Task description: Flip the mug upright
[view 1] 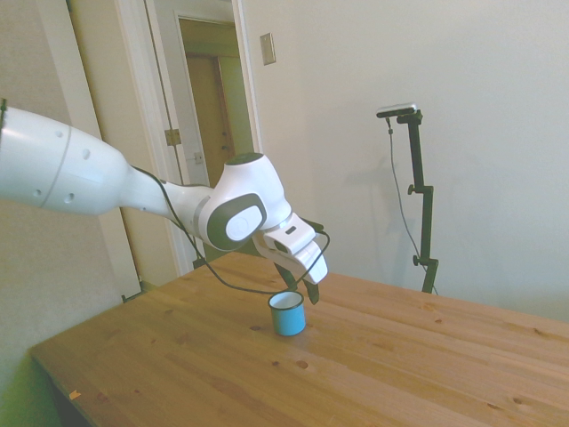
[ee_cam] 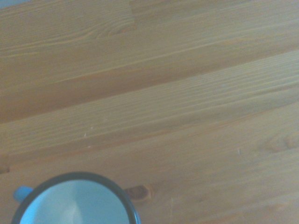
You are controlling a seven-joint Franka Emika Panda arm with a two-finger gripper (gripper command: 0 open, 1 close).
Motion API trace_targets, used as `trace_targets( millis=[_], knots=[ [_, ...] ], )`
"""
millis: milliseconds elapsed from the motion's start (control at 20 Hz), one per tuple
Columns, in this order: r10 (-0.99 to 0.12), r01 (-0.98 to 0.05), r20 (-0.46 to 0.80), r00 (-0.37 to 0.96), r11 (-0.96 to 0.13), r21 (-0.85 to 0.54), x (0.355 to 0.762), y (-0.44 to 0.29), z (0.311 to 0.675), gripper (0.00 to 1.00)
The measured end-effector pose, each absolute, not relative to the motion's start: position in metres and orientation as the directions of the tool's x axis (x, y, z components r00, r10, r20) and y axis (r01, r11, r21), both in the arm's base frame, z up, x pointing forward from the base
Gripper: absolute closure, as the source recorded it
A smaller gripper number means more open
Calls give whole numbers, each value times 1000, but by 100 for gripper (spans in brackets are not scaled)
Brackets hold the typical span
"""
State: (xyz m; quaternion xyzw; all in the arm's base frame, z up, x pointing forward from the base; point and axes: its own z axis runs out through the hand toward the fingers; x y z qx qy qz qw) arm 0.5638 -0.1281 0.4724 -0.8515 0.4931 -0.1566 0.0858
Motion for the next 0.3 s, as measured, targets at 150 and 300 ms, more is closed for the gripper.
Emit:
trace_targets(
  millis=[150,300],
  knots=[
    [-840,-795,159,518,-542,-273,530,-127,489,0],
    [-814,-778,126,568,-580,-241,502,-122,493,0]
  ],
)
